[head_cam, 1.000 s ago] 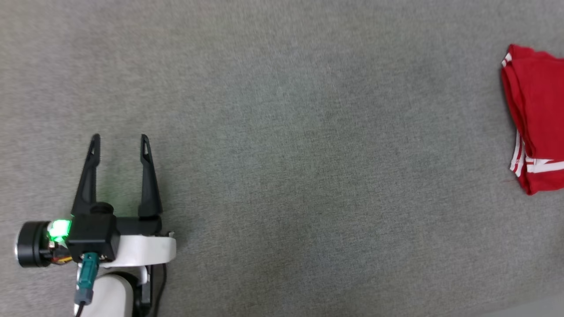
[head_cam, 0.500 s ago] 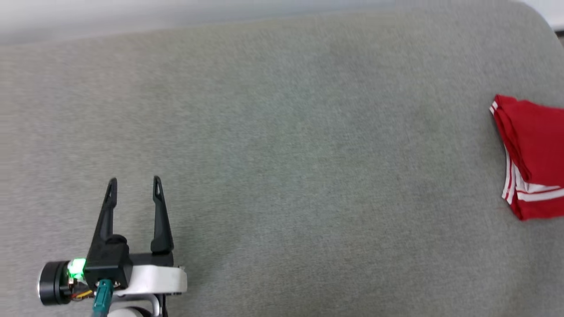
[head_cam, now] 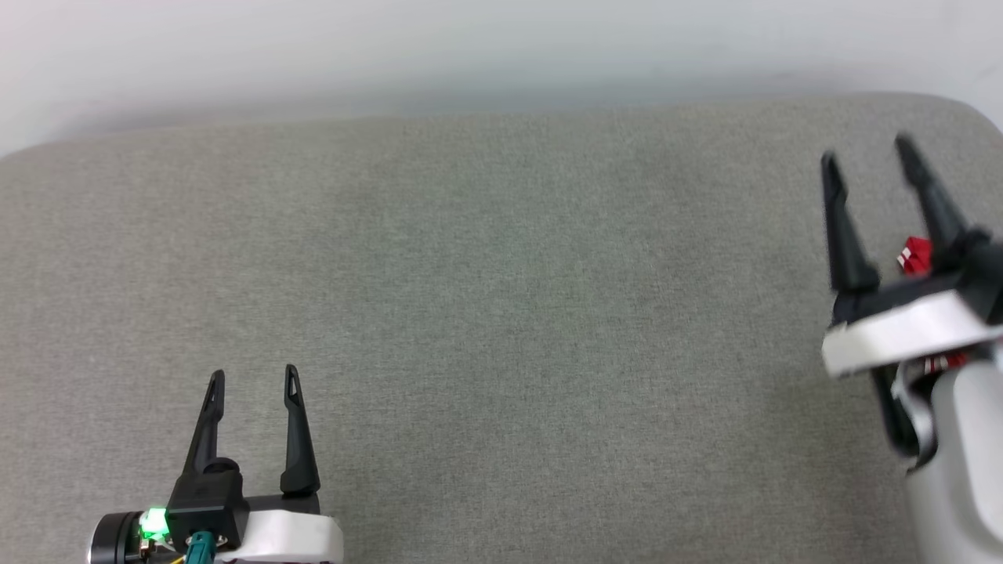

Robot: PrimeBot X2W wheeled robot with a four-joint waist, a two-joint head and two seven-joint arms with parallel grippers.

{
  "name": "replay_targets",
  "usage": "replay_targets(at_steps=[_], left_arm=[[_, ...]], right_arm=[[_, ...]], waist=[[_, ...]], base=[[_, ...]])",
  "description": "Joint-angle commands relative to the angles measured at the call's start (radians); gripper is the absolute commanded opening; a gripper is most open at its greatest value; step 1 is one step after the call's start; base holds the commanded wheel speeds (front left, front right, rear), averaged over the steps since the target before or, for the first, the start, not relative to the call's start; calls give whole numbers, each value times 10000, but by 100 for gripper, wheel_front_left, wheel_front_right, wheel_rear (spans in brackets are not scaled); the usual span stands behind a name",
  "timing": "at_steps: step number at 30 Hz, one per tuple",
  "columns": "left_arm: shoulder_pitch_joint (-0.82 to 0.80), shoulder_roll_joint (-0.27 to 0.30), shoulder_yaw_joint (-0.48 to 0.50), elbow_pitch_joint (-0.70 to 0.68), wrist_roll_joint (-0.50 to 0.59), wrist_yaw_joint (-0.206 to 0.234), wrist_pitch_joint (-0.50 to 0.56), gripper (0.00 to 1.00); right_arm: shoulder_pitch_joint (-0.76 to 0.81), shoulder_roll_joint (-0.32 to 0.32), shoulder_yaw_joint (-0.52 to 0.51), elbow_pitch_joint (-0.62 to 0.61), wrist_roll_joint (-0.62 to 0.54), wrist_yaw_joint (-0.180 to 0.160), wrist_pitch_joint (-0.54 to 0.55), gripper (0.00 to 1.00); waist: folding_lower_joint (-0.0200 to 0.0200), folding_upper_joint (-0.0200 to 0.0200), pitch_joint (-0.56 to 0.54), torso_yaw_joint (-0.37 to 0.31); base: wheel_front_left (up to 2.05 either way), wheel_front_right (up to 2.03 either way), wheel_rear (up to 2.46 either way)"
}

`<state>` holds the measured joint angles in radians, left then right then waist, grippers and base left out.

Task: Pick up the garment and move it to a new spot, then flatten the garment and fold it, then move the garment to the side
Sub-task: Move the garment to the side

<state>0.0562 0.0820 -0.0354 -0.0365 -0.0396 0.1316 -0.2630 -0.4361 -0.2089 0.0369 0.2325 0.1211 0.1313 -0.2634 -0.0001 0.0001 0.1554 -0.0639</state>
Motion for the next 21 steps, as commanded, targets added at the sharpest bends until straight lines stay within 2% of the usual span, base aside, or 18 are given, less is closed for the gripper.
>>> replay_targets(at_steps=[1,13,21], left_arm=[[74,-45,-19,14,17,-31,-21,100],[660,-126,83,172,-22,-172,-21,100],[994,-189,83,257,-106,-317,-21,100]], right_arm=[[448,121,-23,-69,84,-12,-10,100],[3482,1035,-537,-1037,363,-13,-13,100],[4831,1416,-835,-1595,392,-11,-13,100]], waist=[[1,-1,-136,80],[1,-1,-805,16],[1,-1,-1129,46]], base=[[0,0,0],[0,0,0],[0,0,0]])
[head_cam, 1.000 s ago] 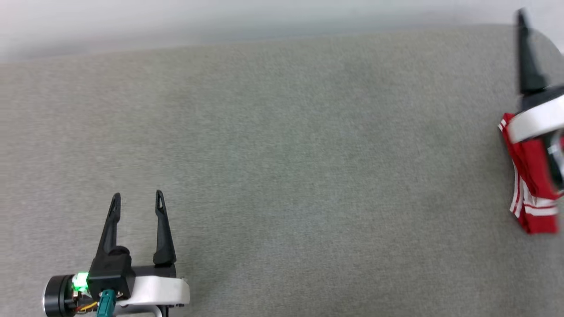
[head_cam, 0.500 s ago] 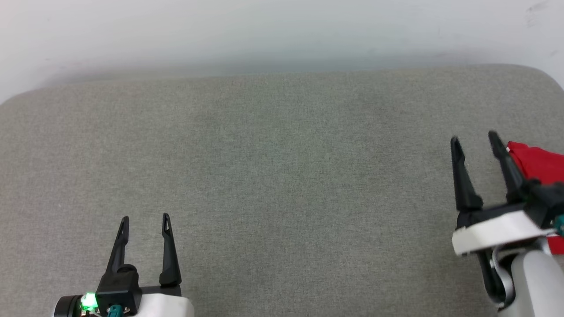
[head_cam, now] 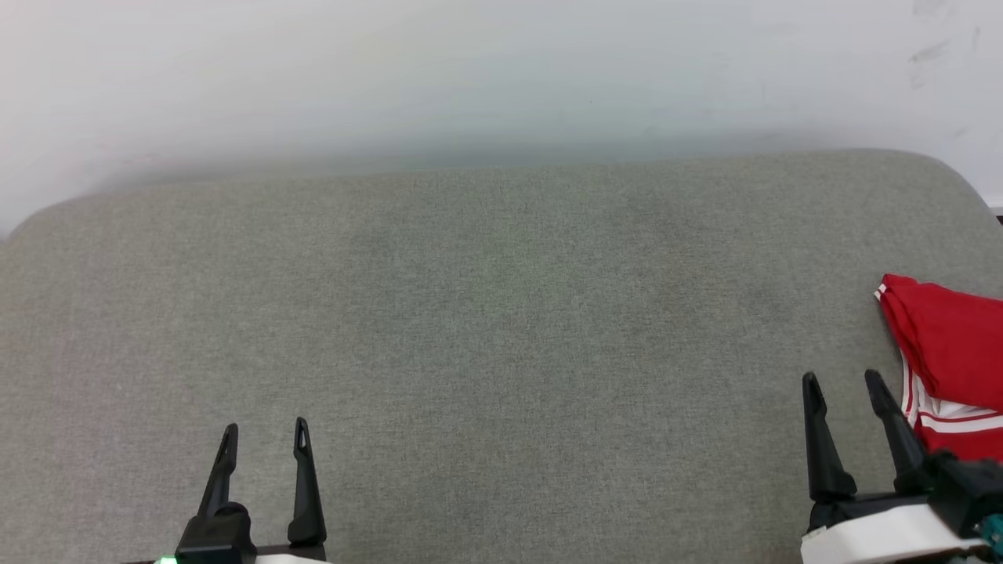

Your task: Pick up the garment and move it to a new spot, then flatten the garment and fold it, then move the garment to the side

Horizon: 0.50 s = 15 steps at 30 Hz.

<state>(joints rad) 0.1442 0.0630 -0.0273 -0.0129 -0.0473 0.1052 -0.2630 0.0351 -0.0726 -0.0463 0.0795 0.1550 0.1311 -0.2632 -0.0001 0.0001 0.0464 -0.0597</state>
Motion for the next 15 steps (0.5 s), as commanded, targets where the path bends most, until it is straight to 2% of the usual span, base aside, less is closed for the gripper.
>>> replay_targets(at_steps=[1,12,13,15], left_arm=[[174,-4,12,45,-41,-57,-21,100],[316,-55,114,274,3,-133,-21,100],[310,-56,67,309,-8,-147,2,0],[348,-75,39,502,-22,-158,18,0]], right_arm=[[227,74,-14,-103,44,-9,-15,100],[715,212,17,-205,-22,-9,-16,100],[585,159,11,-137,-23,2,0,0],[621,159,20,35,-11,2,12,0]], waist=[[1,-1,-84,0],[1,-1,-248,-32],[1,-1,-250,-30],[1,-1,-252,-30]], base=[[0,0,0],[0,0,0],[0,0,0],[0,0,0]])
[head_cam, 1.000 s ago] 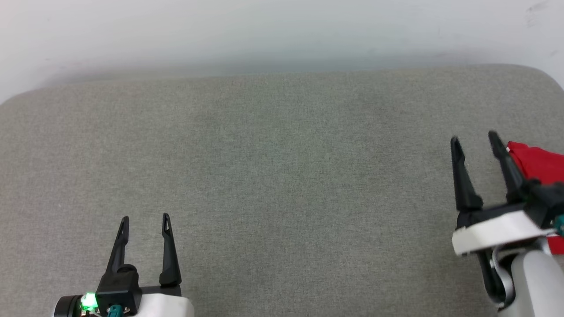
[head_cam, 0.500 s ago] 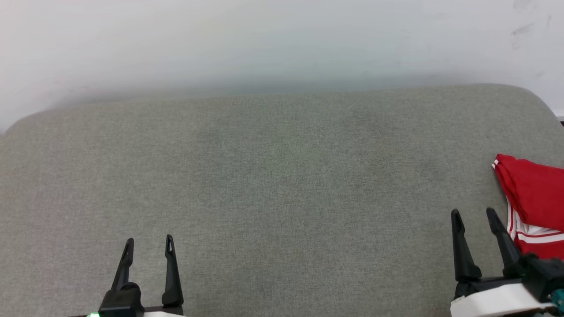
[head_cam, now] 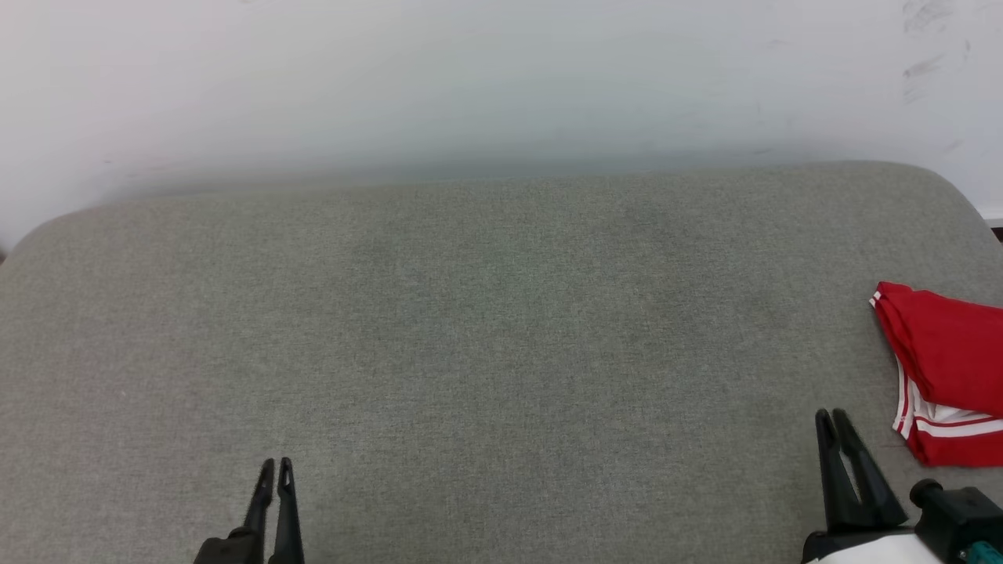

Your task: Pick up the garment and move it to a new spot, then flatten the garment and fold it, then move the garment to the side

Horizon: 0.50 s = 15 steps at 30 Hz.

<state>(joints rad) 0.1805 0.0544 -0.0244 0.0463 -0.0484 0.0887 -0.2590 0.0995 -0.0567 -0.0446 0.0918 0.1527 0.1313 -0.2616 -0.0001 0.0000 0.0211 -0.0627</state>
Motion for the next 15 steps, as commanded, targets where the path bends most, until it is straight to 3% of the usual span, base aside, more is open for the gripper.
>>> replay_targets(at_steps=[1,15], left_arm=[[-1,0,4,5,-22,-6,2,0],[-525,93,113,376,-2983,-398,576,0]], right_arm=[[1,0,5,0,22,0,2,0],[-376,-111,38,281,2816,-1,564,0]], waist=[[1,0,0,1],[1,0,-20,69]], base=[[0,0,0],[0,0,0]])
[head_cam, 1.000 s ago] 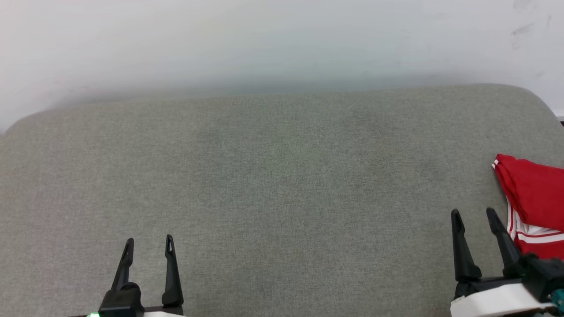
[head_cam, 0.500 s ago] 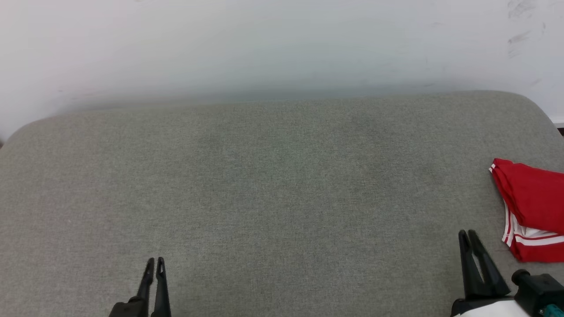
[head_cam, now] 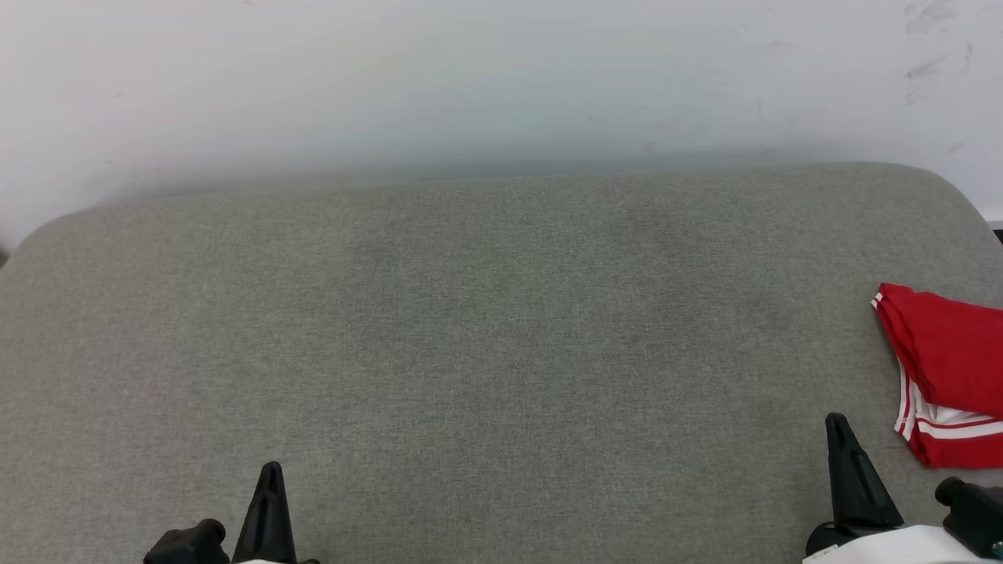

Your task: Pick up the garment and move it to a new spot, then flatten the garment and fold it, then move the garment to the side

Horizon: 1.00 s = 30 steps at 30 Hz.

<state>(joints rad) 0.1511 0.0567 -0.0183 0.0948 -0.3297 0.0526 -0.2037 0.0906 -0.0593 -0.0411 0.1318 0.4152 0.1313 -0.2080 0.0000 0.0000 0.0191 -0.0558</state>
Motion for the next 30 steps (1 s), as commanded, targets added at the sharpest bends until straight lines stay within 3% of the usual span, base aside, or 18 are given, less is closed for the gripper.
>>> replay_targets(at_steps=[1,30], left_arm=[[-270,76,61,-81,-367,-67,65,0],[-1160,174,349,506,-5163,-738,1071,0]], right_arm=[[-314,-91,4,-100,378,-1,65,0],[-960,-193,-62,339,4872,-3,1070,0]], waist=[[0,0,-1,5],[0,0,-43,151]], base=[[0,0,0],[0,0,0]])
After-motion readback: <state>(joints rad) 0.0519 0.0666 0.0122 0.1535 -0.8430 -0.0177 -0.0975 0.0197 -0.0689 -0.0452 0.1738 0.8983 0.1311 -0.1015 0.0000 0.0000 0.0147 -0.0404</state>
